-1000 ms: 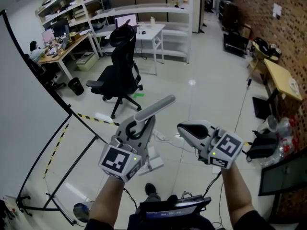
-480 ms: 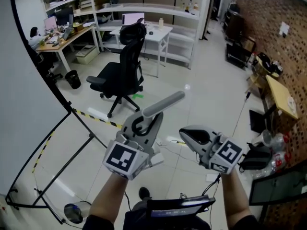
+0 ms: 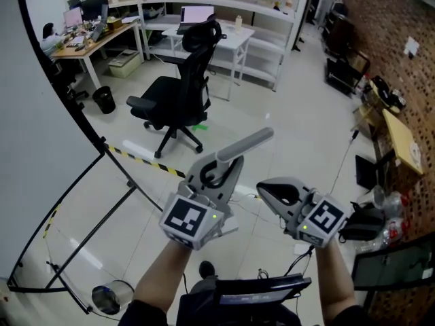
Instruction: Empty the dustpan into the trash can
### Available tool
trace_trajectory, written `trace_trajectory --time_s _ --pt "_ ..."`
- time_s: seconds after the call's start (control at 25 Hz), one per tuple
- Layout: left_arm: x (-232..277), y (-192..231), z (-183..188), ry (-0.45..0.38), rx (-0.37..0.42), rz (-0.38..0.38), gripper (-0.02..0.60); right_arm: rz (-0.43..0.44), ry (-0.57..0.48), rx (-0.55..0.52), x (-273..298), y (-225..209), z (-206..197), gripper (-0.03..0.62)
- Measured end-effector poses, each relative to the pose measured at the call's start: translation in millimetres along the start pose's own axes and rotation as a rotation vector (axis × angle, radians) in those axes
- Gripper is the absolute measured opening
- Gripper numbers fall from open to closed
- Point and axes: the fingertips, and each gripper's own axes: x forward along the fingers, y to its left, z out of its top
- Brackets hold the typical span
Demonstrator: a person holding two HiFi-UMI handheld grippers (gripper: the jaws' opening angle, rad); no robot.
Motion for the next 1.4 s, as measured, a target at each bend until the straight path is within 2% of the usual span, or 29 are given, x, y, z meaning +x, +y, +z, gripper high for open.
trace_trajectory --time_s 0.16,0.52,0.84,1.4 --pt "-2 13 -8 0.007 -0.01 -0.009 0.037 -0.009 0.023 0.002 14 1 -2 0.014" --pt "-4 47 -39 0.024 -0.005 0.022 0.037 0.009 0.061 0.036 38 3 -22 0.014" --pt "5 70 -54 0.031 0.014 0.088 0.037 0.083 0.065 0.059 55 -3 -39 0.014" --pt "37 90 -66 0.06 0.037 0.181 0.037 0.146 0.037 0.112 55 -47 -57 0.014"
